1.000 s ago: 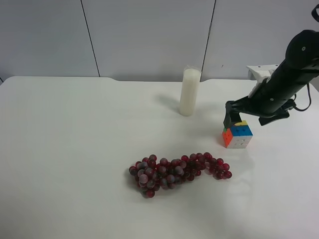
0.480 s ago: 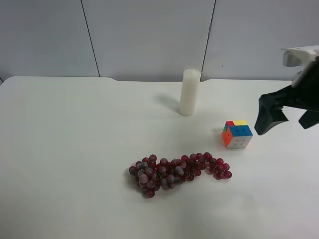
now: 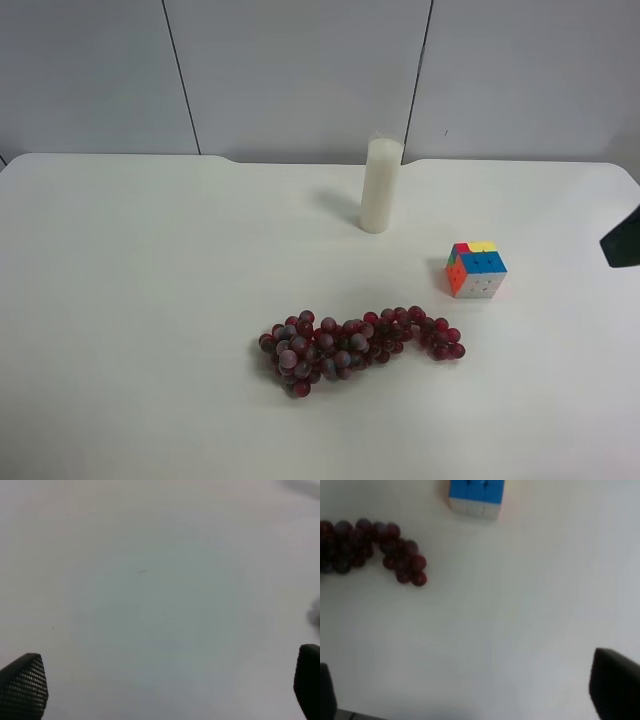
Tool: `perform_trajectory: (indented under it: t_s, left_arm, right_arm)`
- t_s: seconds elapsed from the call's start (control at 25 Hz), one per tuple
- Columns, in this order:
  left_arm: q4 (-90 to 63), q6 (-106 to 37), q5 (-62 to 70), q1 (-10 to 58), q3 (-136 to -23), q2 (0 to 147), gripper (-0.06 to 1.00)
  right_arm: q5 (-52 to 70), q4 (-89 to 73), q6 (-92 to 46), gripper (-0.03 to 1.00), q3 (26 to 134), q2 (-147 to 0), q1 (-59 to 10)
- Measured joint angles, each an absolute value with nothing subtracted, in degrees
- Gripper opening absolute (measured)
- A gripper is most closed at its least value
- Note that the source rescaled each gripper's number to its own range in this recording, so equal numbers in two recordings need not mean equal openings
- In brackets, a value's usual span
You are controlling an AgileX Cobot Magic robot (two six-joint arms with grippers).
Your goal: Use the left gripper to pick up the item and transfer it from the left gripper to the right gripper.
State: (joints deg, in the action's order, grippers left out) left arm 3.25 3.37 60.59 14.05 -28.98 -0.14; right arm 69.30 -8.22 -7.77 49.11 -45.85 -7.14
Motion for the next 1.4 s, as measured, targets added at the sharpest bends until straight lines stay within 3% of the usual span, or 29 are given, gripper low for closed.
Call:
perform_trajectory:
  t_s: [0.64, 0.92, 1.4]
  left_arm:
    - [3.25, 3.37, 60.59, 14.05, -28.98, -0.14, 1.0]
    - [3.25, 3.37, 60.59, 14.05, -28.98, -0.14, 1.0]
    - [3.26, 3.37, 60.59, 14.05, -28.98, -0.14, 1.0]
  right_arm:
    - [61.29, -7.44, -5.72, 1.0, 29.41, -7.15, -7.14]
    - [61.49, -5.82, -3.6, 1.0, 28.66, 0.09, -7.14]
    - [61.49, -4.04, -1.54, 1.0, 28.37, 0.15, -7.14]
